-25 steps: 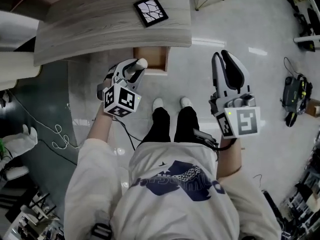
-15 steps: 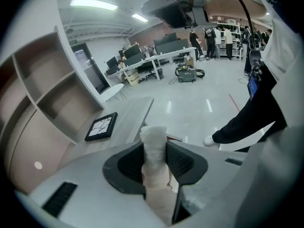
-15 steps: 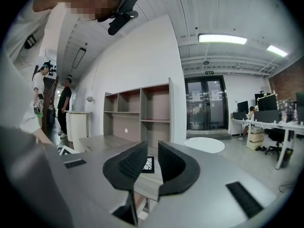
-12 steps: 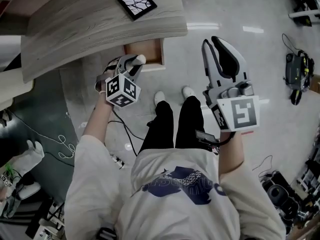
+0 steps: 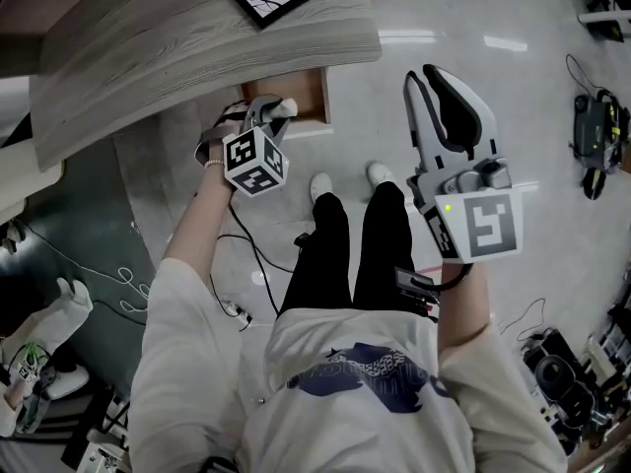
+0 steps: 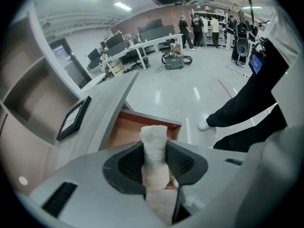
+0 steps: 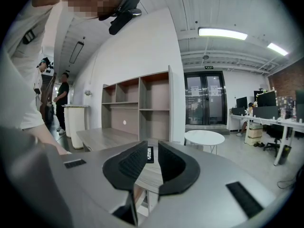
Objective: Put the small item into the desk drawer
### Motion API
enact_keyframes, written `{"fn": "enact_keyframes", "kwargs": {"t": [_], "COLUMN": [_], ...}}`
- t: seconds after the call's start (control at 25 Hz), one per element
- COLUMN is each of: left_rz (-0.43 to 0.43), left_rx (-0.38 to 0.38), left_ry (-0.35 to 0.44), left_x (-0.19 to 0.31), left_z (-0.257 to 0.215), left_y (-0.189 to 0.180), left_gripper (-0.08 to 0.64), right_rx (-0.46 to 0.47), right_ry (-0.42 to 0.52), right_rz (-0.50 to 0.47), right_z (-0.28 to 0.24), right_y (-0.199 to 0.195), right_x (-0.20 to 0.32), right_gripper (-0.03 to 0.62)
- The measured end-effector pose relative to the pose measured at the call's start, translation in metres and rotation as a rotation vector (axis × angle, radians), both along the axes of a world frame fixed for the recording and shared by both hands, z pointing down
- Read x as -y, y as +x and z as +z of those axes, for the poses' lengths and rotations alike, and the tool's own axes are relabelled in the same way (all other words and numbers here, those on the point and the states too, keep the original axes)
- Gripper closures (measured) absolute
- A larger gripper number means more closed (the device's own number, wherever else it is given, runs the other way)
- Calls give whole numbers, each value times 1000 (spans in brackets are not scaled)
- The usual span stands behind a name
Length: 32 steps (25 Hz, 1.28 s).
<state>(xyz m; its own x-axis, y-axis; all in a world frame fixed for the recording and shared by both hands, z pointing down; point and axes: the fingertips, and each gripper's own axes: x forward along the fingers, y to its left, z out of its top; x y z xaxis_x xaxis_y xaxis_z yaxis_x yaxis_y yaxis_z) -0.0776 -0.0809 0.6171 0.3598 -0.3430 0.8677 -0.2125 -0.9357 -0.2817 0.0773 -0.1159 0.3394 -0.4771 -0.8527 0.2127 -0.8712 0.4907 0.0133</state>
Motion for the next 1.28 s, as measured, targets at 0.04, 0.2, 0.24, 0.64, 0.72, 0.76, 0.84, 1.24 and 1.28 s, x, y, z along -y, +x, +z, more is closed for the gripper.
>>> {"fn": "enact_keyframes", "kwargs": {"t": [0.04, 0.2, 0.24, 0.64, 0.72, 0.76, 0.84, 1.24, 1.28], "left_rz": [2, 23, 29, 21, 30, 36, 46, 61, 60], "left_rx": [9, 51, 61, 114, 118, 120, 132, 203, 208], "left_ry": [-6, -23, -30, -102, -107, -109, -116, -142, -145], "left_x": [1, 5, 6, 6, 8, 9, 10, 11, 11], "left_z": [7, 30, 36, 85, 89, 90, 92, 115, 117], "left_y": [0, 4, 5, 6, 8, 10, 11, 6, 5], "left_gripper": [420, 420, 420, 420, 420, 420, 420, 420, 420], "right_rx": [-1, -6, -8, -18, -16, -14, -15, 25, 24], "right_ry": [-4, -14, -17, -48, -51, -53, -54, -72, -73], "right_rz": [0, 6, 8, 13, 16, 17, 17, 36, 38], "right_z": [4, 19, 22, 51, 55, 56, 57, 72, 73], "right_y": [0, 2, 2, 4, 4, 3, 3, 7, 7], "right_x": [1, 5, 6, 8, 9, 10, 11, 15, 16], "right_gripper": [527, 526, 526, 526, 526, 526, 526, 526, 526]}}
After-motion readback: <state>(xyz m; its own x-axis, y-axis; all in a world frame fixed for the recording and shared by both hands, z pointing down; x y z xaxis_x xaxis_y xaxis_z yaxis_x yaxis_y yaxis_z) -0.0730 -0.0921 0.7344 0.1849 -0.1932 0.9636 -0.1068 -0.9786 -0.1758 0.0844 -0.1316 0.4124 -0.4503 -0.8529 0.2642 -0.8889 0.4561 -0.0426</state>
